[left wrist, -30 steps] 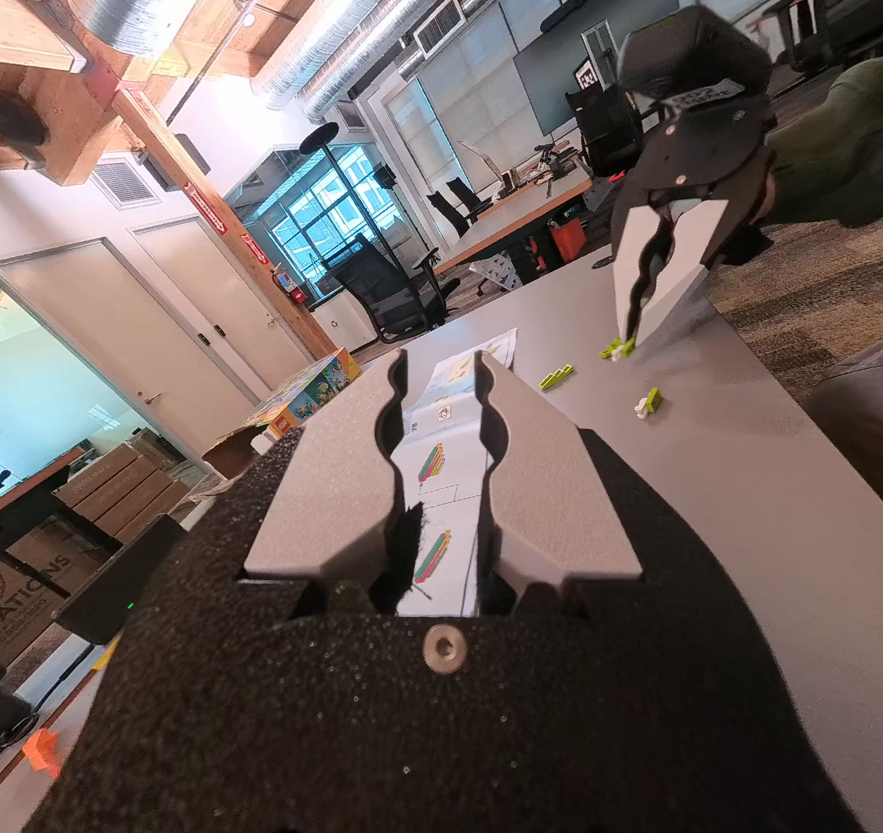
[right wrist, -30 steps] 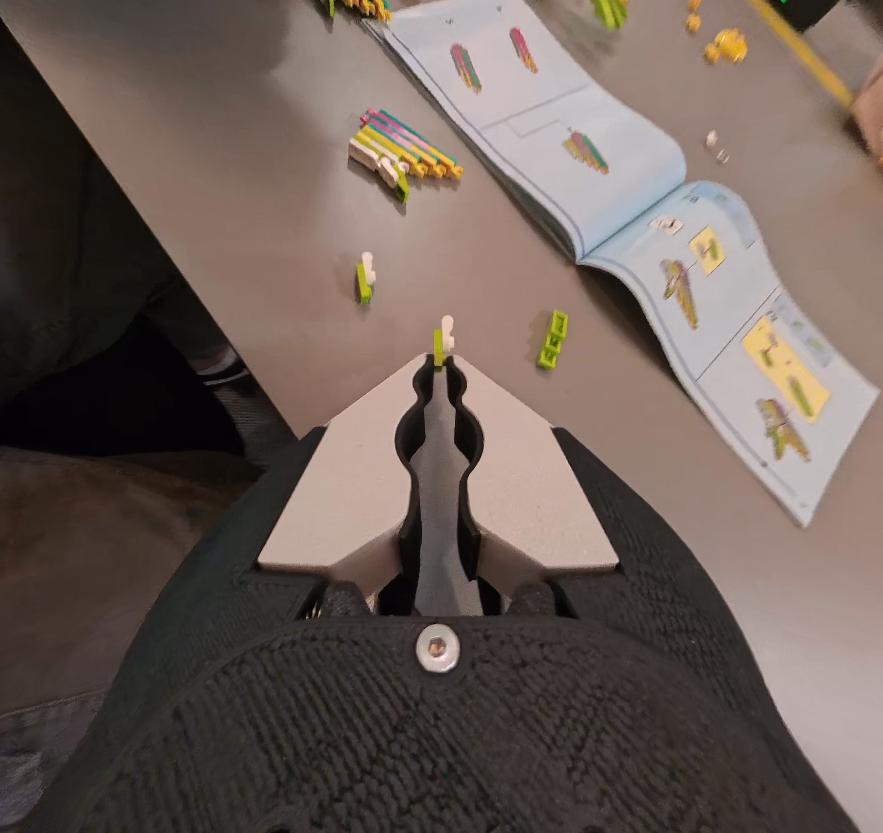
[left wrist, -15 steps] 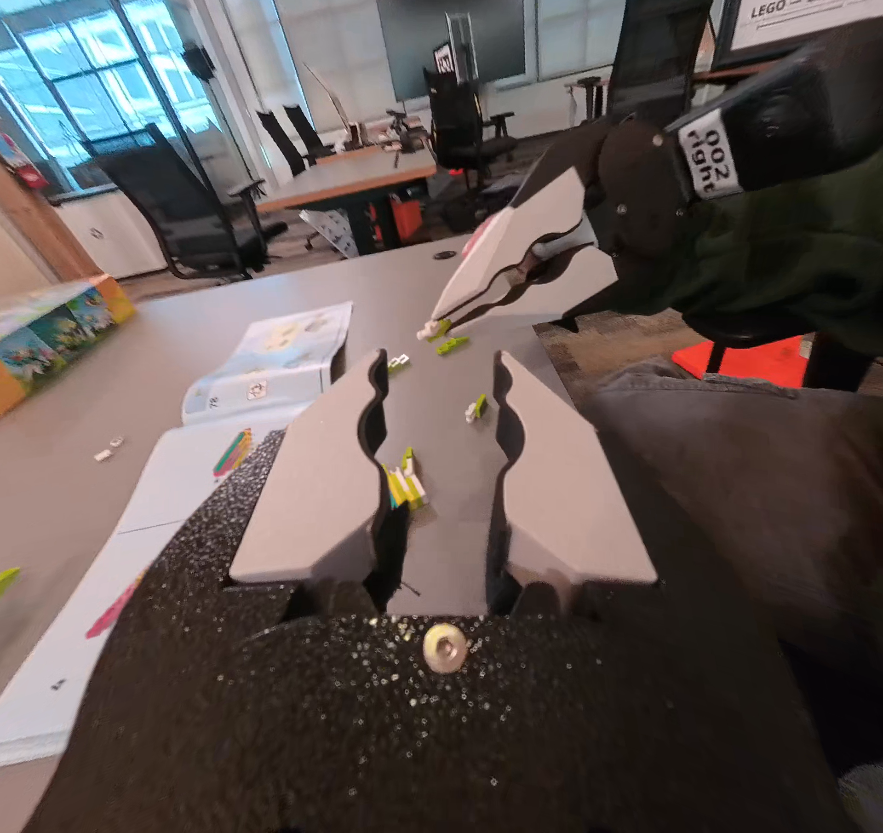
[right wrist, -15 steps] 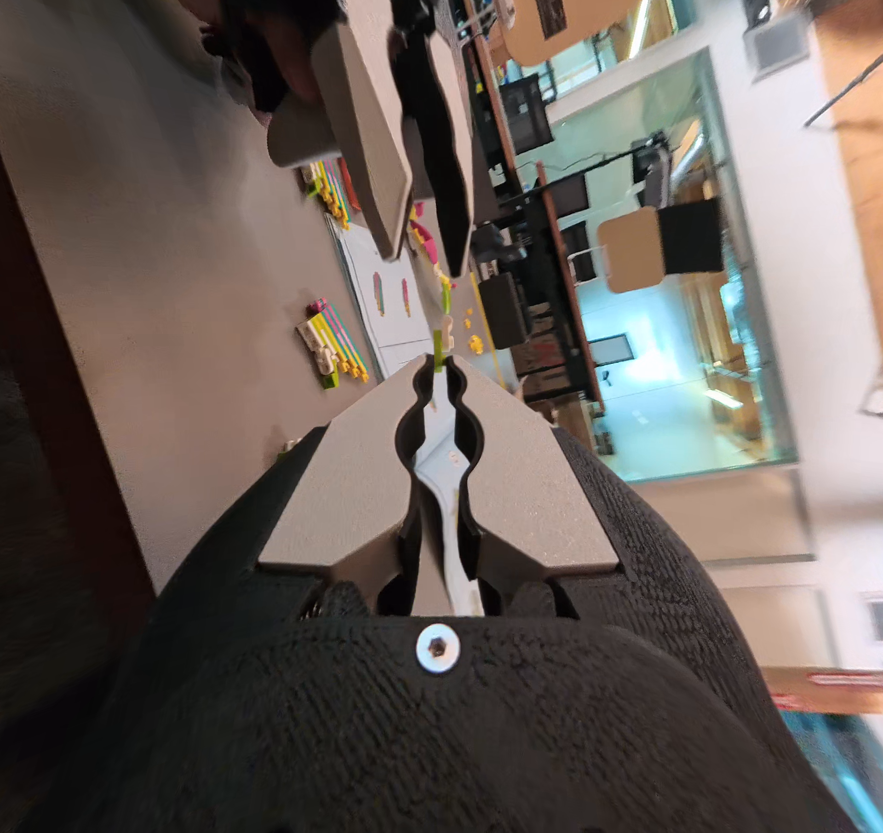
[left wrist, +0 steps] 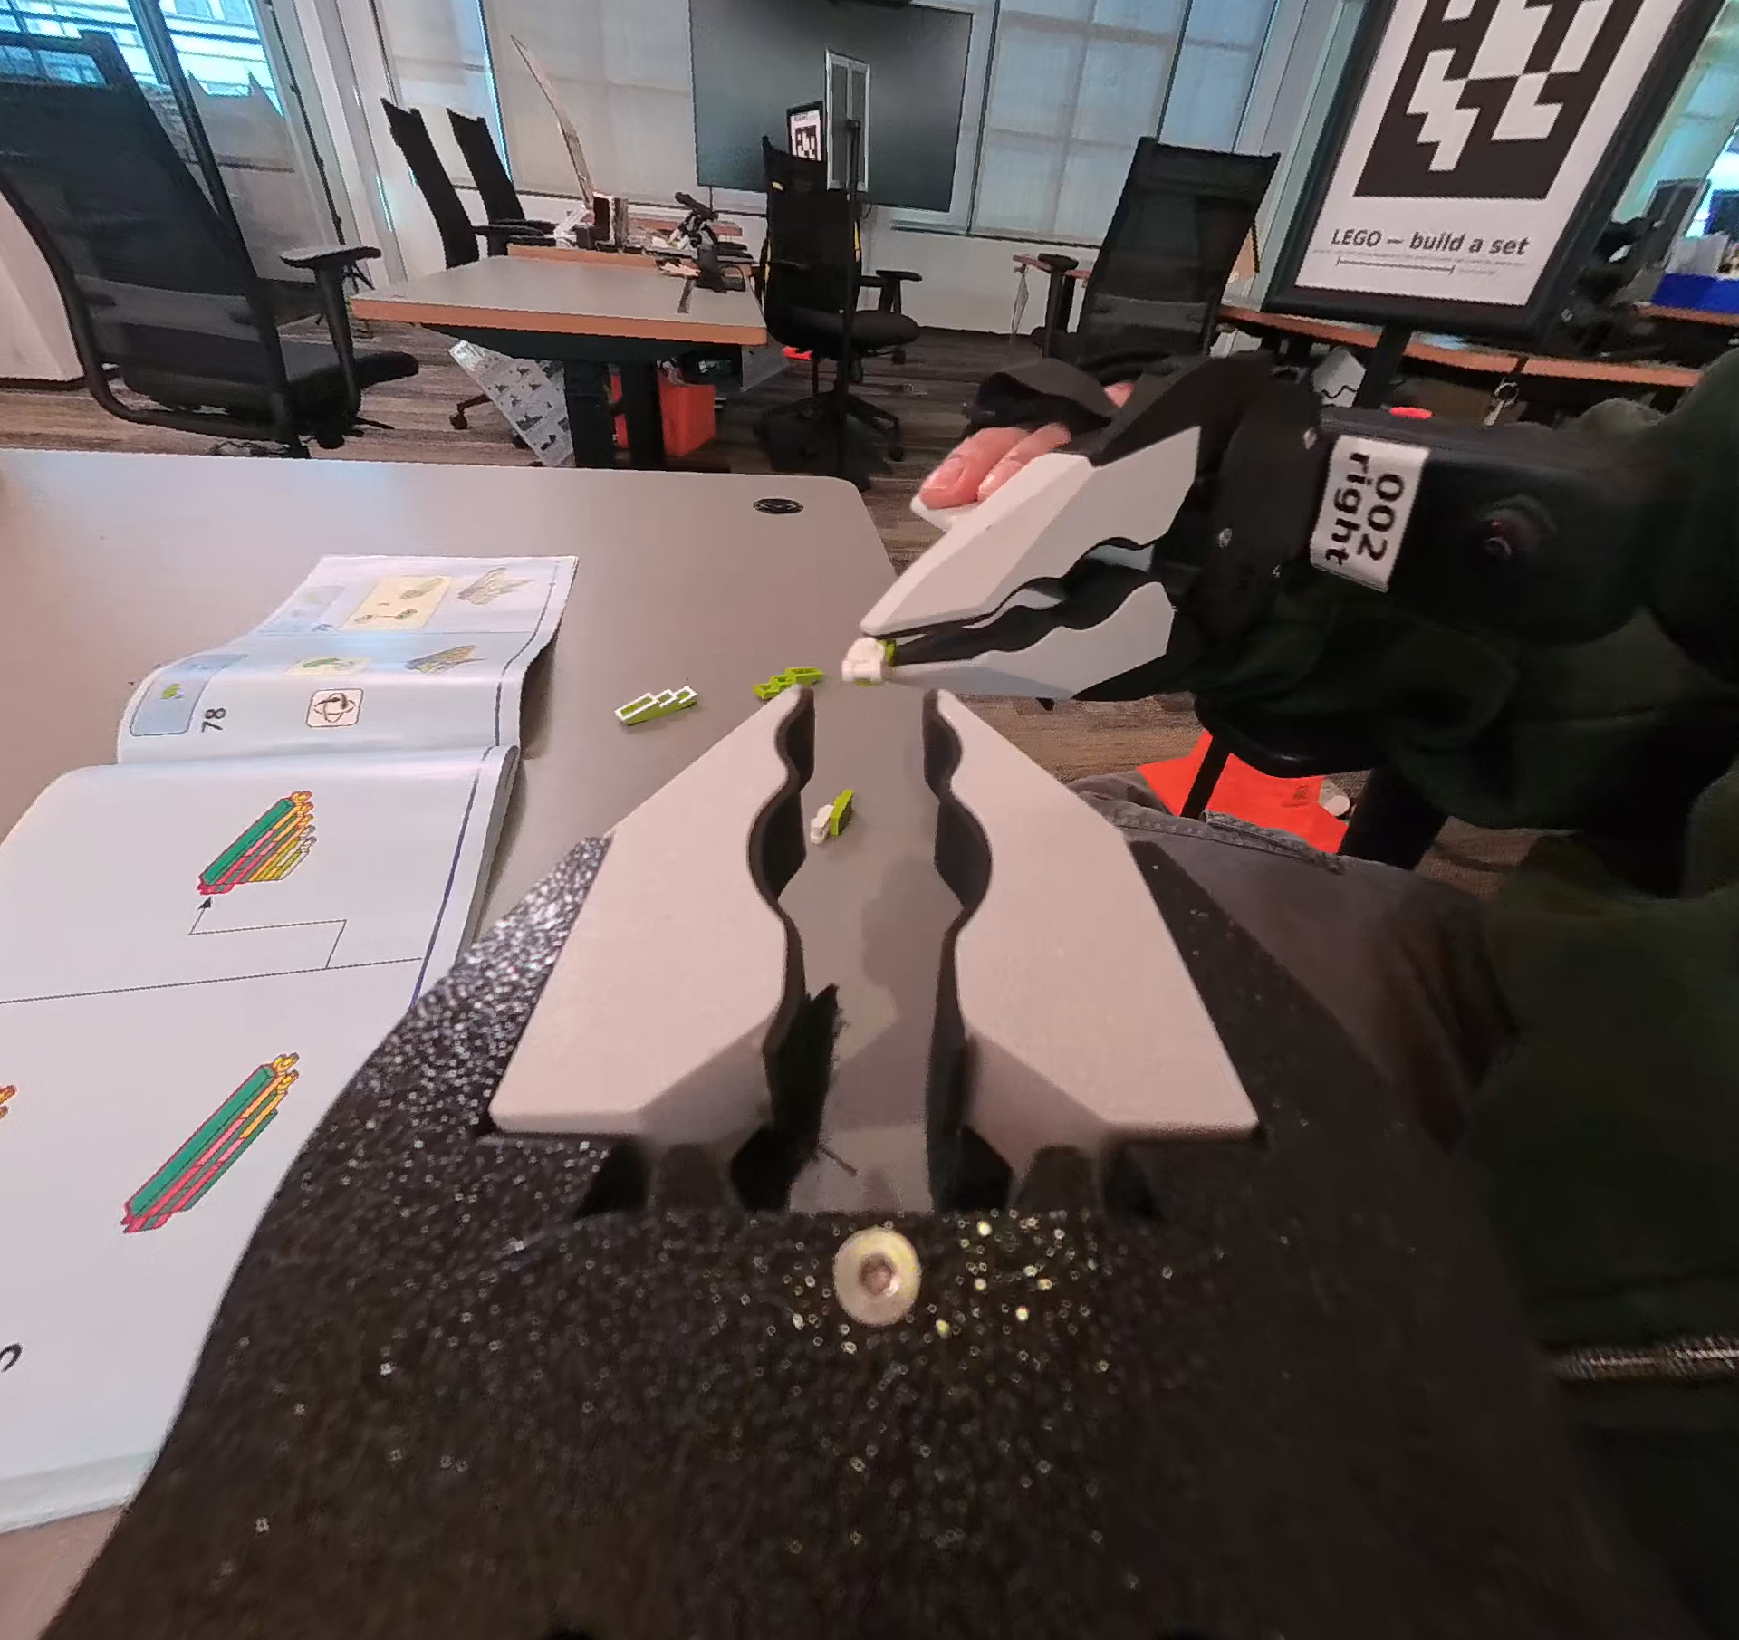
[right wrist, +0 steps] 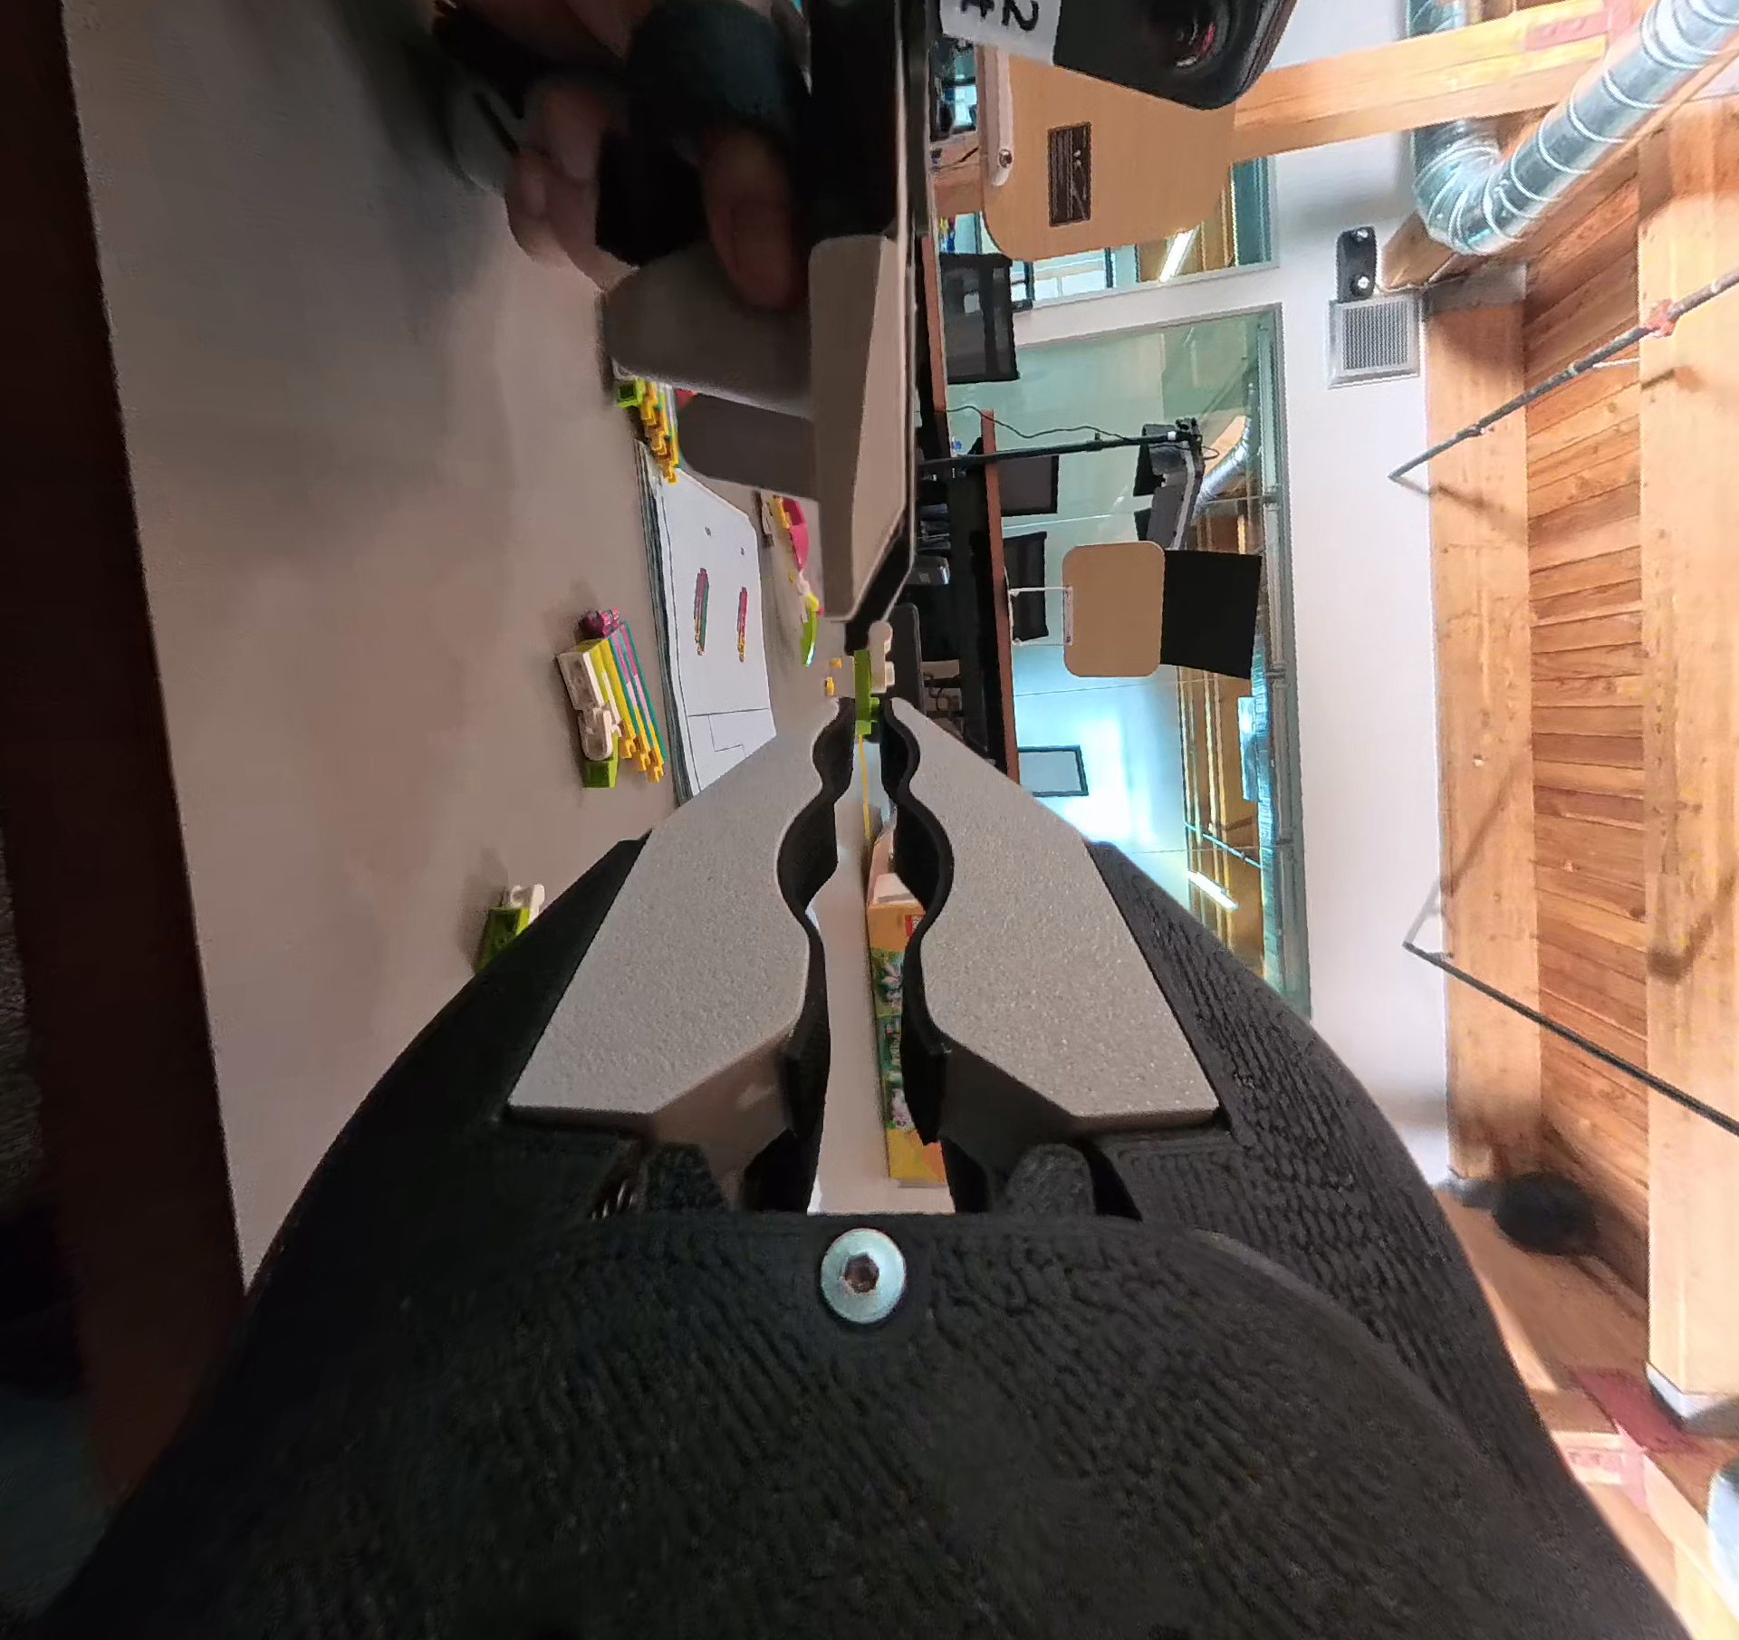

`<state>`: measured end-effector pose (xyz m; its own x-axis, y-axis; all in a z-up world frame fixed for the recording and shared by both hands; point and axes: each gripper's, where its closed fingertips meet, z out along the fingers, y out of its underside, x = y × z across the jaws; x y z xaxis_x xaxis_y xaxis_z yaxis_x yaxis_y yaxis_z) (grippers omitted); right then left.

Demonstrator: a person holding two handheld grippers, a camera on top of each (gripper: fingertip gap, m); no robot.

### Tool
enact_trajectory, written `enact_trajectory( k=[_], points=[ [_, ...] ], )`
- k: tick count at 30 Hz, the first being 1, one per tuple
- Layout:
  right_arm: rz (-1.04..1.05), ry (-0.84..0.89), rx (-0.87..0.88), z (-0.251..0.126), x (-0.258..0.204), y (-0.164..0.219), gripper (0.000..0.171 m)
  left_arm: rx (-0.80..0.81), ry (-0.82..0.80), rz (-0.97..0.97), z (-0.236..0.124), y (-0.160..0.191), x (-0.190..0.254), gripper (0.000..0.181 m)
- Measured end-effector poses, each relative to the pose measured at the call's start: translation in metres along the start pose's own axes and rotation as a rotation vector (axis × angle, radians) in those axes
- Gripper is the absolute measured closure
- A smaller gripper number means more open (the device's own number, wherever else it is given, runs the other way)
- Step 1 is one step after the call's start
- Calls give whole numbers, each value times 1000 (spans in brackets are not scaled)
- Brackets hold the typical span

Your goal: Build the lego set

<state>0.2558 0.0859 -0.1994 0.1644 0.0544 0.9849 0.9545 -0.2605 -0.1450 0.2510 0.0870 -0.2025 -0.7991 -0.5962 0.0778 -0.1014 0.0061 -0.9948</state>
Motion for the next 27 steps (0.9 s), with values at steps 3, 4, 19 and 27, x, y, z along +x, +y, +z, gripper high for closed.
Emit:
enact_trajectory(
  k=[3, 4, 19, 27],
  points=[
    [-10, -8, 7, 0, -2, -3, 168, 0, 2, -5, 0, 0, 0, 165],
    [-13, -7, 9, 0, -2, -3, 168, -2, 6, -3, 0, 1, 0, 167],
    [44, -32, 38, 1, -4, -9, 168, 6, 61, -27, 0, -1, 6, 175],
    [172, -71, 101, -2, -4, -15, 167, -6, 160, -65, -3, -1, 12, 175]
  ],
)
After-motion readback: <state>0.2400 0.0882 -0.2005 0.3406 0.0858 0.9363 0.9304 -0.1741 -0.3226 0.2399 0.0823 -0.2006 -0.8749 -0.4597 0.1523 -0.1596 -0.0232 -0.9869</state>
